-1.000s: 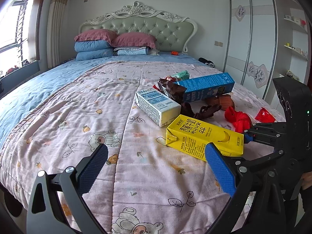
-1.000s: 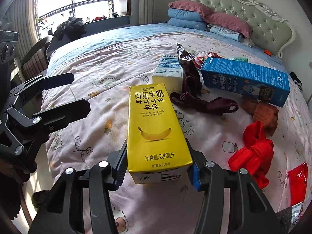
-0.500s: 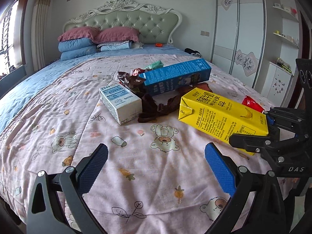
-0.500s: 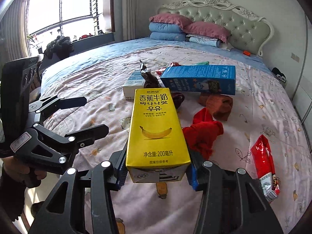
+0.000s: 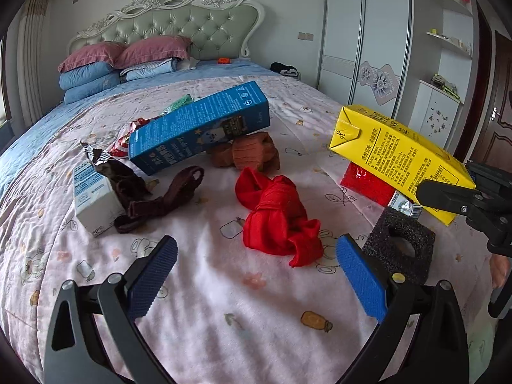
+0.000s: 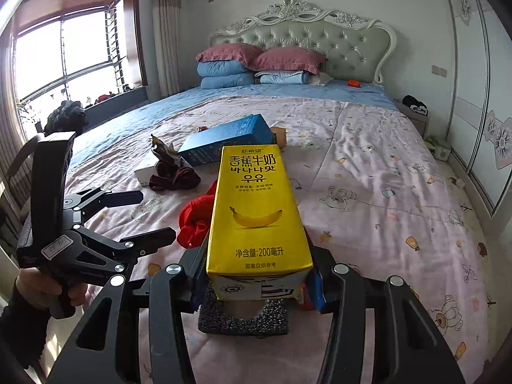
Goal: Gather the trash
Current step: 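Grasp the red cloth with the left tool while the right tool holds the carton, then carry both items over the yellow bin and open both tools to drop them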
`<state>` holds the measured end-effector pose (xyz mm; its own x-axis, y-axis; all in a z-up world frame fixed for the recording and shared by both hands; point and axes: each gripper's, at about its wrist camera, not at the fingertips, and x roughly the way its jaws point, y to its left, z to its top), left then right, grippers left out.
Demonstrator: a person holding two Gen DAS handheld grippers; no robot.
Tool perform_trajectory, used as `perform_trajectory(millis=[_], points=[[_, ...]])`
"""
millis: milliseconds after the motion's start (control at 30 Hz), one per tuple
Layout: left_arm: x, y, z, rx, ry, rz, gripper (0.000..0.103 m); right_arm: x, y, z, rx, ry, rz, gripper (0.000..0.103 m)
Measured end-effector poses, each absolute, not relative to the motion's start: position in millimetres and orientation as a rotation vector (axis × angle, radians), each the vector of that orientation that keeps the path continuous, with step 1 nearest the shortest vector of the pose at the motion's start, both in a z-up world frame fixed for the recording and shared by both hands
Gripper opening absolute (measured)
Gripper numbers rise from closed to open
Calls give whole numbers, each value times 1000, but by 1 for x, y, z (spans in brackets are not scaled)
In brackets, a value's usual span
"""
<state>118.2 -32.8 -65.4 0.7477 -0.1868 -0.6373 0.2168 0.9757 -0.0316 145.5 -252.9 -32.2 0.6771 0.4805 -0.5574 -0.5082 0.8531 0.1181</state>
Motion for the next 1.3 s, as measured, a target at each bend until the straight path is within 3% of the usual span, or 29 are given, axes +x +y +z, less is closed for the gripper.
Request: perform_trajectory(millis=[400, 433, 500, 533, 633, 933, 1300], points=[[180, -61, -79, 48, 824, -132, 98, 161, -308, -42, 46, 612, 545, 48], [183, -63, -81, 50, 839, -131, 95, 163, -311, -44, 50, 616, 545, 48], [188, -65, -88, 53, 877, -129, 75, 166, -317, -48, 64, 620, 542, 48], [190, -66, -91, 48, 897, -129, 58, 167, -319, -50, 71, 623, 543, 48], [187, -69, -88, 52, 885, -120, 41, 167, -325, -53, 92, 626, 547, 48], [160, -85, -42, 73, 764, -126, 40, 159, -344, -45, 109, 599, 528, 48], [156, -205, -24, 171, 740, -355, 40, 143, -420, -45, 158, 577, 397, 48]])
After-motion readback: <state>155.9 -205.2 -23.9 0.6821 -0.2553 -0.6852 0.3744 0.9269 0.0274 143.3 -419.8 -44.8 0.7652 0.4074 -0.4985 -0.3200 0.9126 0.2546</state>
